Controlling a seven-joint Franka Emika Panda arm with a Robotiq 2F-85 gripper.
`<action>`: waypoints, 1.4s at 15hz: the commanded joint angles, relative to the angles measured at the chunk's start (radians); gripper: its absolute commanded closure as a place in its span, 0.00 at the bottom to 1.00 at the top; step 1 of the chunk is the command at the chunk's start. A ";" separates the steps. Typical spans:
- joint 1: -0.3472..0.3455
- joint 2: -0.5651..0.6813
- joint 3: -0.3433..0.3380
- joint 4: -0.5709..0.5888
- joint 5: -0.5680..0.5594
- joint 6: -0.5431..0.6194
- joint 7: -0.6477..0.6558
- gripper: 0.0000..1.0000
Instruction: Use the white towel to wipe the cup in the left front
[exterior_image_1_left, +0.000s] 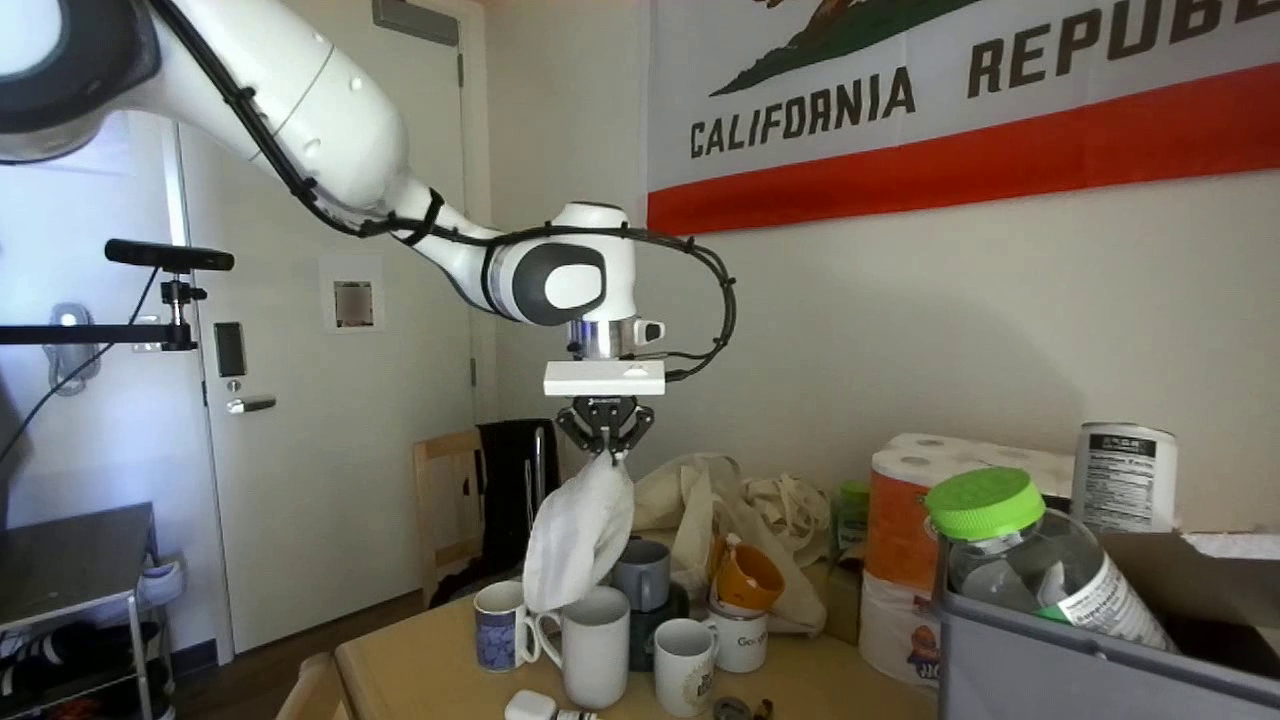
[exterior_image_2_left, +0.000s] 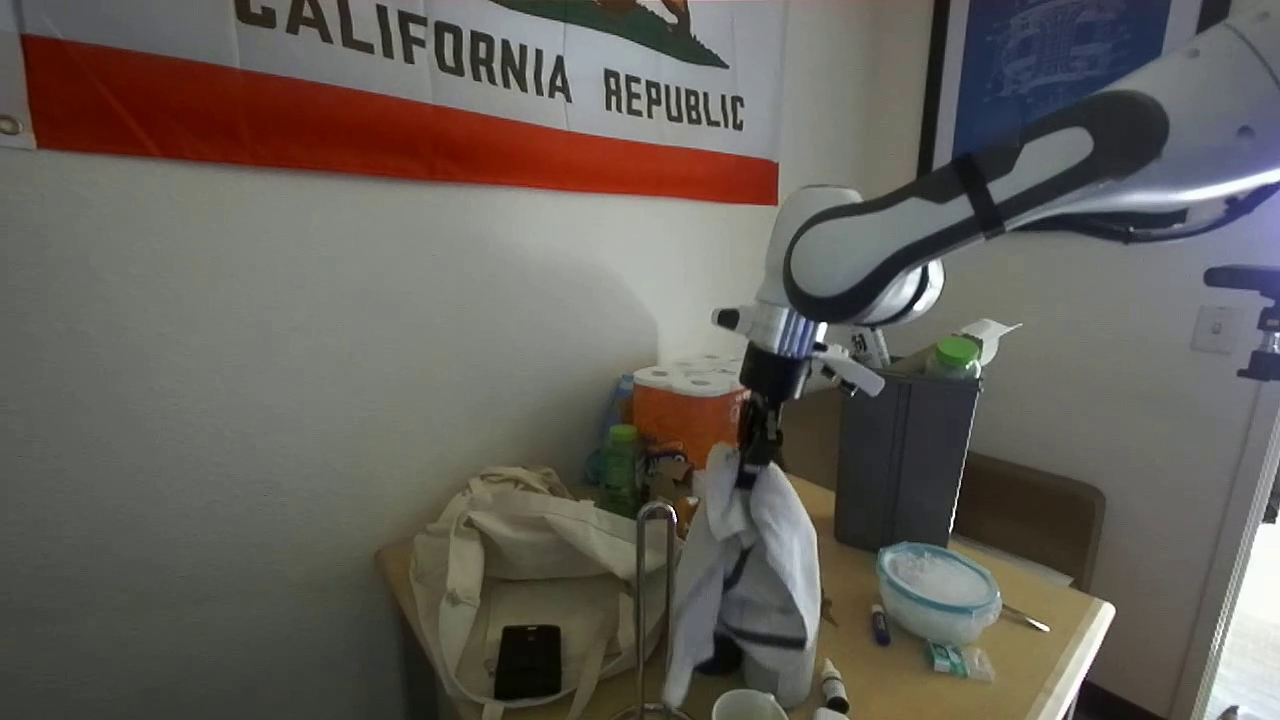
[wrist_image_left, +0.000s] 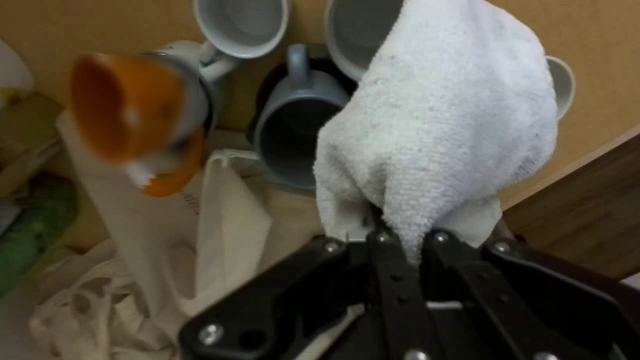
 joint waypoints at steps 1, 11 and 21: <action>-0.032 -0.028 -0.061 0.058 0.002 0.048 0.061 0.98; -0.041 0.136 -0.252 0.073 -0.316 0.595 0.418 0.98; 0.103 0.455 -0.532 0.123 -0.463 0.750 0.738 0.51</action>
